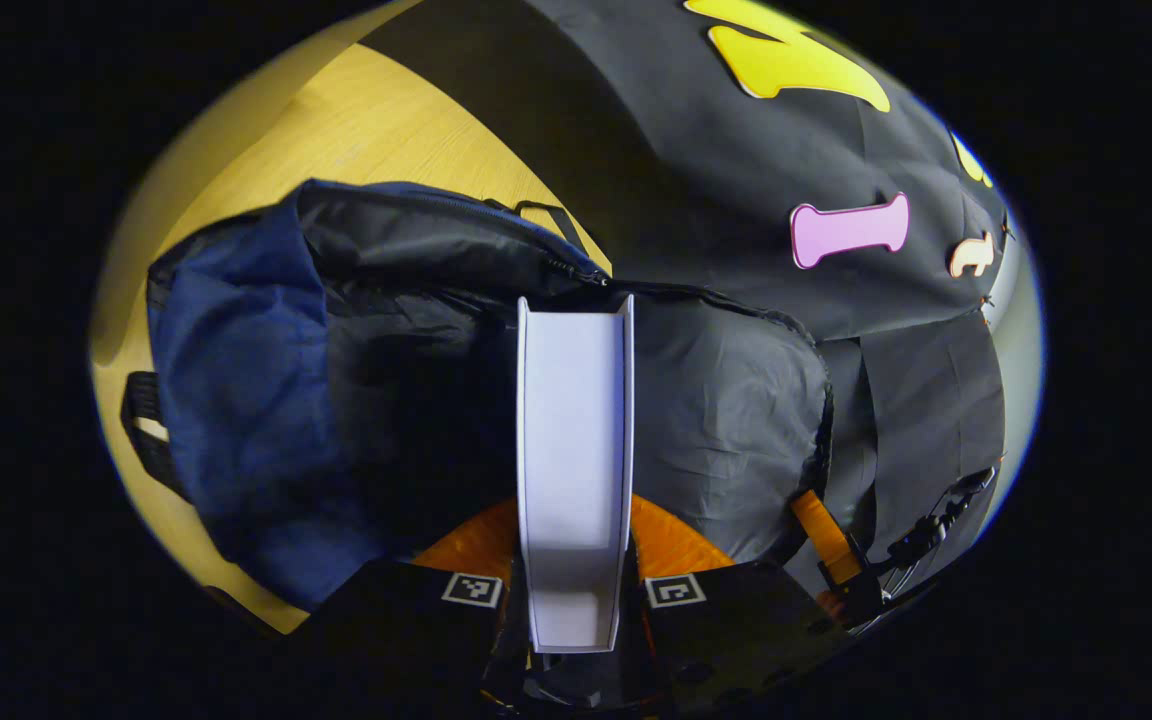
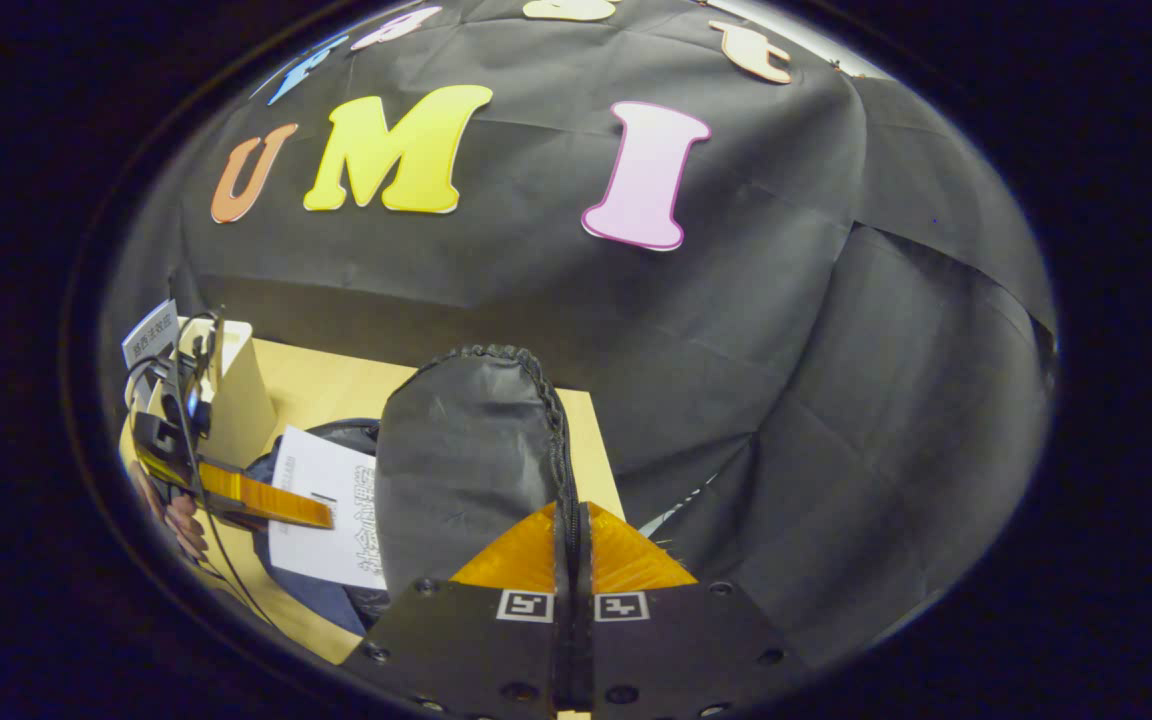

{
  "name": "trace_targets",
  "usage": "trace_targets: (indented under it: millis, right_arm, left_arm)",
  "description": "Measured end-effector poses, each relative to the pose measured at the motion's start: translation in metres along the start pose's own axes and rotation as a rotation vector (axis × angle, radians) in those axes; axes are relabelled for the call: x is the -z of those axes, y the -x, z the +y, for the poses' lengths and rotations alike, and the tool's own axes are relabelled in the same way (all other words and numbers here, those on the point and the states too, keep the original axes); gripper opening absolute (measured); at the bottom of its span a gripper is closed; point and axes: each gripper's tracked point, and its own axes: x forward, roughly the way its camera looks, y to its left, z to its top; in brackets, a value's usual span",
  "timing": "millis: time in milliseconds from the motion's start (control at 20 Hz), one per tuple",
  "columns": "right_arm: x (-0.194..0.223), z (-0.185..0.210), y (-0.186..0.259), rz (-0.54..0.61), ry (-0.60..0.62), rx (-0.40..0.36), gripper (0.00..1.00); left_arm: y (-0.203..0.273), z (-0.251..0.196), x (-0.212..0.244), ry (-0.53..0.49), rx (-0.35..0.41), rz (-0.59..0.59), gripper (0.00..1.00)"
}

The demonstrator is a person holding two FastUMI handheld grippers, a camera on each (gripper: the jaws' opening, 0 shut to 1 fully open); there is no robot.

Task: Open the schoolbag, grab two books from the bookshelf and put them into the schoolbag.

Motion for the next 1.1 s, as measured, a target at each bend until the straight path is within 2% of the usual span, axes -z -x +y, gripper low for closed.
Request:
trace_targets:
  millis: [250, 350, 400, 600, 650, 800, 850, 1100]
  right_arm:
    - [-0.004, 0.008, -0.007, 0.002, -0.011, -0.015, 0.02]
    - [-0.003, 0.008, -0.009, 0.008, -0.020, -0.018, 0.00]
    - [-0.002, 0.011, -0.011, 0.013, -0.023, -0.022, 0.00]
    - [-0.001, 0.015, -0.015, 0.019, -0.027, -0.031, 0.00]
    - [-0.002, 0.015, -0.016, 0.020, -0.027, -0.031, 0.00]
    - [0.001, 0.019, -0.016, 0.027, -0.030, -0.042, 0.00]
    - [0.000, 0.020, -0.016, 0.026, -0.029, -0.044, 0.00]
    - [-0.001, 0.027, -0.014, 0.025, -0.027, -0.051, 0.00]
  left_arm:
    - [-0.023, 0.009, -0.003, 0.087, 0.058, 0.026, 0.39]
    - [-0.025, 0.015, -0.001, 0.080, 0.065, 0.046, 0.36]
    - [-0.025, 0.019, -0.002, 0.071, 0.060, 0.056, 0.41]
    - [-0.027, 0.033, 0.001, 0.047, -0.024, 0.116, 0.54]
    - [-0.028, 0.040, 0.004, 0.038, -0.074, 0.141, 0.56]
    - [-0.020, 0.066, 0.015, 0.013, -0.239, 0.222, 0.68]
    - [-0.013, 0.071, 0.015, 0.001, -0.281, 0.241, 0.82]
    - [0.031, 0.067, 0.000, -0.143, -0.452, 0.256, 0.83]
